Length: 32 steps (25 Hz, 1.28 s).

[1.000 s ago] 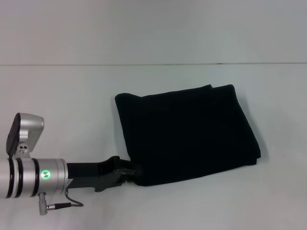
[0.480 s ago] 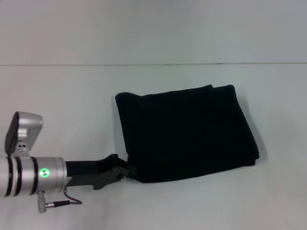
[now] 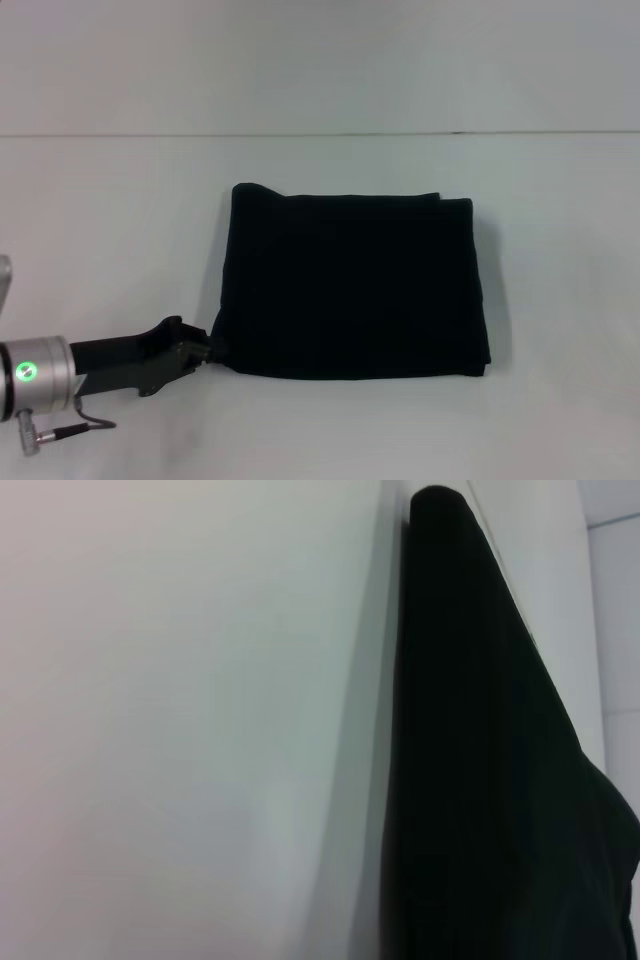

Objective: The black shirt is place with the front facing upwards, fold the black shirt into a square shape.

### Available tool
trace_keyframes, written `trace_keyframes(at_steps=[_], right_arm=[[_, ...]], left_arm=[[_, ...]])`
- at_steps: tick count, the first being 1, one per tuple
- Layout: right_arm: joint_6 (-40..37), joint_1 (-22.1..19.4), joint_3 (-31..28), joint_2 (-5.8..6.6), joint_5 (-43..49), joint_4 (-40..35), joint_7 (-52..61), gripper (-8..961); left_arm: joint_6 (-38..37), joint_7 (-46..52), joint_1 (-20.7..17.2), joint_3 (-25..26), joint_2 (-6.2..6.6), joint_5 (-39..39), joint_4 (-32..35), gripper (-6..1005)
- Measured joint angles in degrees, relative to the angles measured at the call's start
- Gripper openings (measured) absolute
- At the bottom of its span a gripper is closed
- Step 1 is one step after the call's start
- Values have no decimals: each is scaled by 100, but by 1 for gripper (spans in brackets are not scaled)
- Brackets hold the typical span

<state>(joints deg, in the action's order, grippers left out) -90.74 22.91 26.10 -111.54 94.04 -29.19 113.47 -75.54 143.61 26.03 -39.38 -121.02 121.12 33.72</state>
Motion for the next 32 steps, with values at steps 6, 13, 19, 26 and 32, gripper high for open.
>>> trace_keyframes(at_steps=[6, 13, 19, 26, 32], right_arm=[[7, 60, -8, 3, -9, 38, 39, 943], [23, 74, 41, 76, 84, -22, 62, 943], [44, 186, 72, 229, 1031, -362, -33, 943], [-72, 342, 535, -277, 2052, -1492, -2075, 942], [62, 716, 1060, -699, 2759, -1791, -2621, 942]], left_arm=[[-313, -252, -11, 283, 97, 10, -29, 37], [-1026, -677, -153, 428, 349, 14, 127, 41], [-2323, -2098, -502, 1581, 444, -546, 452, 234], [-2384, -4533, -180, 1518, 428, -669, 526, 538], [-1562, -5272, 227, 507, 440, -648, 625, 748]])
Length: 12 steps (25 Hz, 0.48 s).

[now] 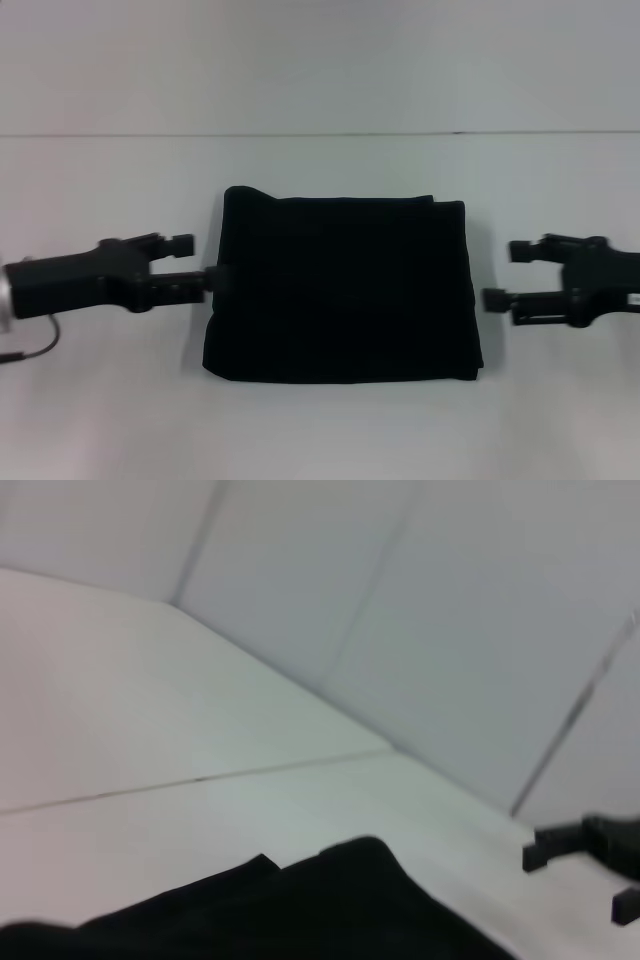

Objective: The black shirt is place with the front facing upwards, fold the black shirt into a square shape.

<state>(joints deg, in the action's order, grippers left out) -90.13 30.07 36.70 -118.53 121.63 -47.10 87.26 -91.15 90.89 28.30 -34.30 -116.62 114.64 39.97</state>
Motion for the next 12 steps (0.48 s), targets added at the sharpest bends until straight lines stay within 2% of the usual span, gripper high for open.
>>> trace_keyframes(at_steps=[3, 6, 12], right_arm=[[31, 97, 24, -84, 97, 16, -188, 942], [32, 129, 33, -113, 3, 244, -544, 942], [168, 172, 43, -121, -130, 466, -877, 942]], left_arm=[[356, -148, 240, -355, -10, 77, 18, 819], [583, -79, 420, -630, -66, 120, -17, 890], [684, 34, 500, -1079, -89, 124, 12, 934]])
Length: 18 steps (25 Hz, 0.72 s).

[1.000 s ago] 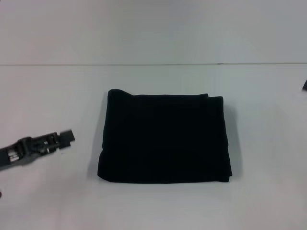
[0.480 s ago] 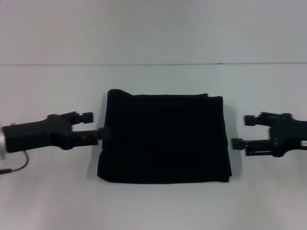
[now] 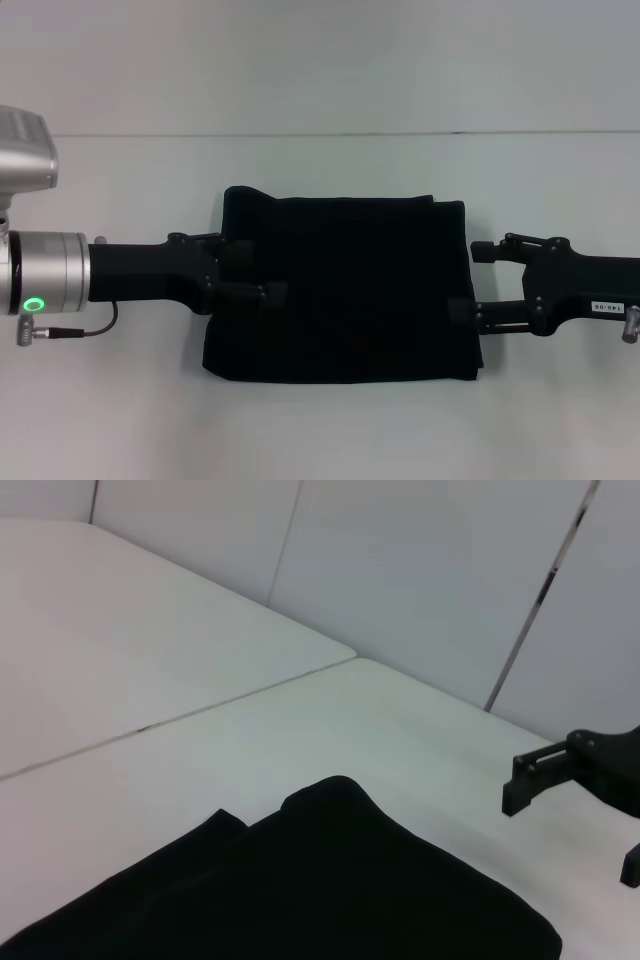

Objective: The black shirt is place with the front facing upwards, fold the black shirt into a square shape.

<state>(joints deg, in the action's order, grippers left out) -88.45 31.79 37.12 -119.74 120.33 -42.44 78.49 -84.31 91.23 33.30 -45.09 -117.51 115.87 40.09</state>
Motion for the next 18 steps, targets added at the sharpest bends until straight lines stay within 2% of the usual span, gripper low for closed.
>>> trace_keyframes(at_steps=[18], right_arm=[[479, 174, 208, -14, -213, 294, -306, 941]], left_arm=[[237, -93, 4, -50, -91, -2, 18, 934]])
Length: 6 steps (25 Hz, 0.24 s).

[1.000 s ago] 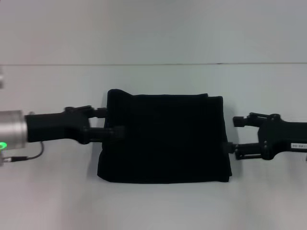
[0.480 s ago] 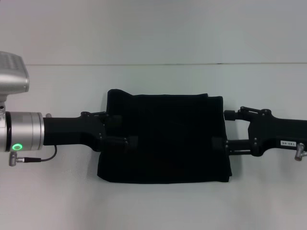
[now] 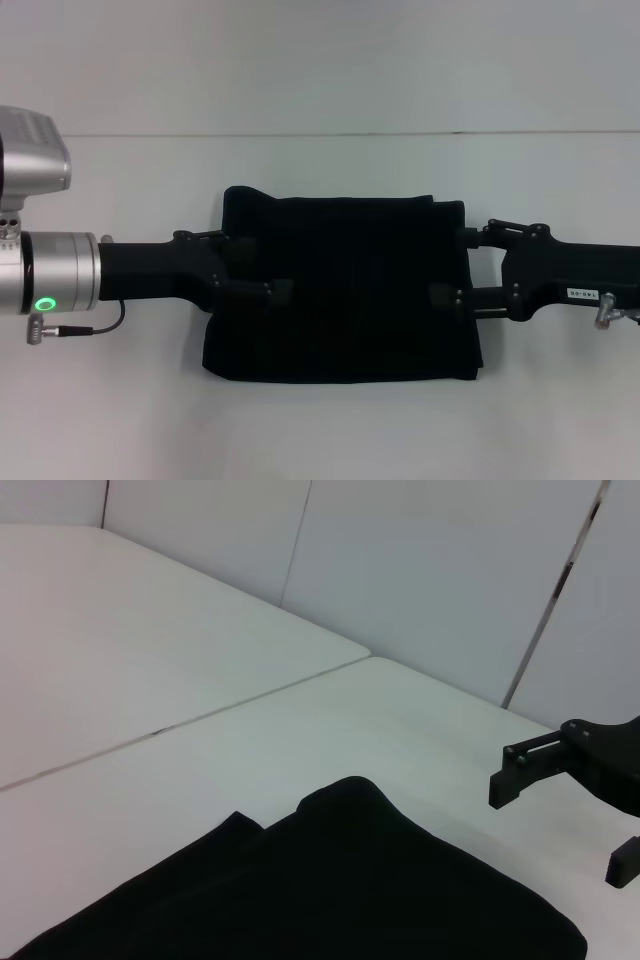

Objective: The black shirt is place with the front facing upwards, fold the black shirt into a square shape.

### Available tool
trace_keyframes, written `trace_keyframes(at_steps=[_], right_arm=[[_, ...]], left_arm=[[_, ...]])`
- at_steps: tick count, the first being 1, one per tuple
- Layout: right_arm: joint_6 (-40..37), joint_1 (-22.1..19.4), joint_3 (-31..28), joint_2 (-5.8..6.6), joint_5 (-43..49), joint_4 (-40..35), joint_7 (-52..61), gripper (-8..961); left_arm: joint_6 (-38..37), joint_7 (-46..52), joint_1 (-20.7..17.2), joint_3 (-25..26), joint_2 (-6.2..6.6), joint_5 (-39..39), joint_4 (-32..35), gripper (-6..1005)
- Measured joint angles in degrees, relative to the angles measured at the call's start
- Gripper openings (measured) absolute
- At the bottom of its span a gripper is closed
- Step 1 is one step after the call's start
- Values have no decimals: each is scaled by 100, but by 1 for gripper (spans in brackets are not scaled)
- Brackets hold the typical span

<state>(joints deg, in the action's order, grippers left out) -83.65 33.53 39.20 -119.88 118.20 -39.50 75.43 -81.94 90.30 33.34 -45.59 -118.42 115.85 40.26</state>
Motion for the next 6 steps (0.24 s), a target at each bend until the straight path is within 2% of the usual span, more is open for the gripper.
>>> trace_keyframes(at_steps=[6], right_arm=[[12, 14, 0, 0, 1, 11, 8, 941]], left_arm=[[22, 0, 3, -9, -8, 0, 7, 934]])
